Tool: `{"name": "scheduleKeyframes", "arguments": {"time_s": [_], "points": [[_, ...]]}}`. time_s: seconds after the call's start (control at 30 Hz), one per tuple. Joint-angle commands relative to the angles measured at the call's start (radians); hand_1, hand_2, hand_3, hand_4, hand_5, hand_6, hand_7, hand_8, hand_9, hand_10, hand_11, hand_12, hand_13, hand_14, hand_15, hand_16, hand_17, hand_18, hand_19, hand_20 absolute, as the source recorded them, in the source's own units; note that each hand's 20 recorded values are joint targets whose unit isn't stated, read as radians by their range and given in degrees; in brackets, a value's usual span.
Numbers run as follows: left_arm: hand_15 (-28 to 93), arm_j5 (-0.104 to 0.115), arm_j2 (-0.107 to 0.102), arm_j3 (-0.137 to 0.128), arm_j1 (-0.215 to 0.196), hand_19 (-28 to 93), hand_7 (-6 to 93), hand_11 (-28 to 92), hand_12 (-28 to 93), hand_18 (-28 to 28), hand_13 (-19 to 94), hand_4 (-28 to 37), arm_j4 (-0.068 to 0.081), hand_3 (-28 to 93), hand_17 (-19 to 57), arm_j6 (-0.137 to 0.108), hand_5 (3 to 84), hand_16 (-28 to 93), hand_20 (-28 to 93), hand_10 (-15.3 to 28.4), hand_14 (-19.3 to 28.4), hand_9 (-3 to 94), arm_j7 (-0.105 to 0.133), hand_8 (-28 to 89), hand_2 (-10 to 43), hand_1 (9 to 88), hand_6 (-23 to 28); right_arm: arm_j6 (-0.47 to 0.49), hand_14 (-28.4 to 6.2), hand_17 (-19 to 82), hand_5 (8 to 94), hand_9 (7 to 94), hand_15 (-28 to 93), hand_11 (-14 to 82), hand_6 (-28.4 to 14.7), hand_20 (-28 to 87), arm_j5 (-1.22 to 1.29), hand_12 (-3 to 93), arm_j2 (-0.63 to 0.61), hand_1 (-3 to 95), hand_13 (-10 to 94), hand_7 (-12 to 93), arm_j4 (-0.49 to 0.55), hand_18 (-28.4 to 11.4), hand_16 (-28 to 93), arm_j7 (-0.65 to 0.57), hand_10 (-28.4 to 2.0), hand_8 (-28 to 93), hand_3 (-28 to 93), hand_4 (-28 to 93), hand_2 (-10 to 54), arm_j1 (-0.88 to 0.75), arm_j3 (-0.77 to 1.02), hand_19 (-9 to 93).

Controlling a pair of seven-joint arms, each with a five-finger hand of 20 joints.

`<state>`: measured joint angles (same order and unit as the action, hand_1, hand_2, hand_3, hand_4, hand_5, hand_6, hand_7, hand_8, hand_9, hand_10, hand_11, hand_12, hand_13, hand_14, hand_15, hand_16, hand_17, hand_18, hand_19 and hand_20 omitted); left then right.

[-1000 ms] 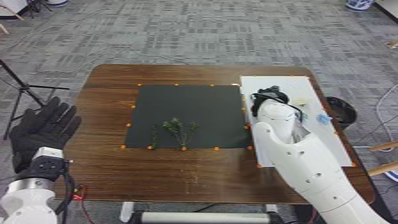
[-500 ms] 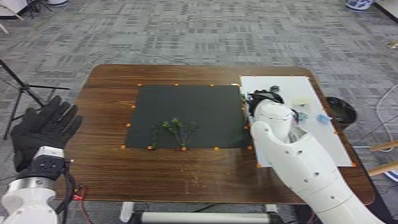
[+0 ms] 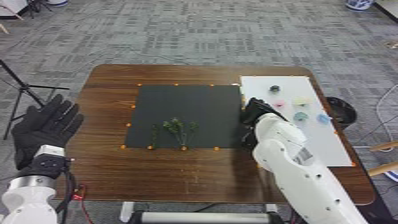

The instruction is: Arrange flowers

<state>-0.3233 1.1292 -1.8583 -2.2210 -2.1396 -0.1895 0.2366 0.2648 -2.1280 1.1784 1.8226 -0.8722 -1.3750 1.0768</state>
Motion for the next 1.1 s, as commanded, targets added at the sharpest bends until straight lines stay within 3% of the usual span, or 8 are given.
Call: {"name": "scheduleKeyframes", "arguments": {"time_s": [0.03, 0.43, 0.5, 0.67, 0.8, 0.97, 1.03, 1.1], "points": [[28, -0.003, 0.005, 0.003, -0.014, 39, 10.9, 22, 8, 15.3, 25, -28.3, -0.001, 74, -8.5, 0.004, 45.5, -5, 9, 16.9, 16.4, 35.1, -0.003, -9, 14.9, 26.6, 9.7, -0.021, -16.1, 39, 63.9, 69.7, 76, 54.6, -4.5, 42, -0.014, 51.2, 0.032, 50.5, 67, 65, 0.072, -27.5, 45, 0.039, -17.0, 20, 68, -20, -3.9, 0.017, -0.032, 90], [29, 0.003, -0.007, 0.022, 0.014, 39, 10.9, 22, 9, 15.3, 25, -28.3, 0.014, 74, -8.5, -0.005, 45.4, -5, 9, 17.0, 16.4, 35.0, -0.011, -9, 15.0, 26.4, 9.8, 0.036, -16.1, 39, 63.8, 69.7, 76, 54.2, -5.1, 40, -0.037, 51.9, 0.081, 51.2, 67, 64, 0.153, -27.8, 45, 0.047, -17.4, 21, 67, -20, -3.7, -0.067, -0.079, 91], [29, 0.01, -0.014, 0.025, 0.024, 39, 10.9, 22, 9, 15.3, 25, -28.3, 0.018, 74, -8.5, -0.006, 45.4, -5, 9, 17.1, 16.4, 35.0, 0.002, -9, 15.0, 26.4, 9.8, 0.034, -16.2, 39, 63.8, 69.7, 76, 54.1, -5.2, 40, -0.054, 52.0, 0.078, 51.2, 67, 64, 0.159, -27.9, 45, 0.058, -17.4, 21, 67, -20, -3.7, -0.076, -0.09, 91], [29, 0.015, -0.01, 0.029, 0.026, 39, 11.0, 22, 9, 15.3, 25, -28.3, 0.019, 74, -8.5, -0.003, 45.3, -5, 9, 17.0, 16.3, 35.0, -0.01, -9, 15.1, 26.4, 9.8, 0.062, -16.2, 39, 63.8, 69.8, 75, 53.9, -5.4, 40, -0.081, 52.2, 0.064, 51.2, 67, 64, 0.15, -28.0, 45, 0.066, -17.4, 22, 67, -20, -3.7, -0.088, -0.114, 91], [29, 0.011, -0.015, 0.028, 0.034, 39, 11.0, 22, 8, 15.3, 25, -28.3, 0.021, 74, -8.5, -0.004, 45.2, -5, 9, 17.0, 16.3, 35.0, 0.0, -9, 15.1, 26.4, 9.8, 0.052, -16.2, 39, 63.8, 69.8, 75, 53.9, -5.4, 40, -0.132, 52.2, 0.061, 51.3, 67, 64, 0.129, -27.9, 45, 0.094, -17.4, 22, 67, -20, -3.6, -0.097, -0.134, 91], [29, 0.022, -0.016, 0.028, 0.034, 39, 11.0, 22, 8, 15.3, 25, -28.3, 0.024, 74, -8.5, 0.012, 45.2, -5, 9, 17.0, 16.3, 35.0, -0.016, -9, 15.2, 26.4, 9.8, 0.032, -16.0, 39, 63.7, 69.8, 75, 54.0, -5.3, 40, -0.158, 52.2, 0.041, 51.0, 67, 64, 0.105, -27.6, 45, 0.112, -17.1, 21, 67, -20, -3.6, -0.122, -0.14, 91], [29, 0.038, -0.018, 0.027, 0.032, 39, 11.0, 22, 8, 15.3, 25, -28.3, 0.027, 74, -8.5, 0.021, 45.2, -5, 8, 17.0, 16.3, 35.0, 0.0, -9, 15.2, 26.4, 9.7, 0.029, -16.0, 39, 63.6, 69.8, 75, 54.0, -5.0, 40, -0.165, 52.1, 0.034, 50.9, 67, 64, 0.105, -27.5, 45, 0.115, -17.1, 21, 68, -20, -3.5, -0.125, -0.142, 91], [29, 0.09, -0.02, 0.026, 0.034, 39, 10.9, 22, 8, 15.3, 25, -28.3, 0.031, 74, -8.5, 0.044, 45.1, -5, 8, 17.0, 16.3, 35.0, 0.011, -9, 15.1, 26.4, 9.8, 0.021, -15.9, 38, 63.2, 69.7, 75, 54.2, -4.9, 40, -0.136, 51.8, 0.035, 50.7, 66, 65, 0.105, -27.4, 45, 0.103, -17.1, 21, 67, -21, -3.2, -0.125, -0.138, 91]]}}
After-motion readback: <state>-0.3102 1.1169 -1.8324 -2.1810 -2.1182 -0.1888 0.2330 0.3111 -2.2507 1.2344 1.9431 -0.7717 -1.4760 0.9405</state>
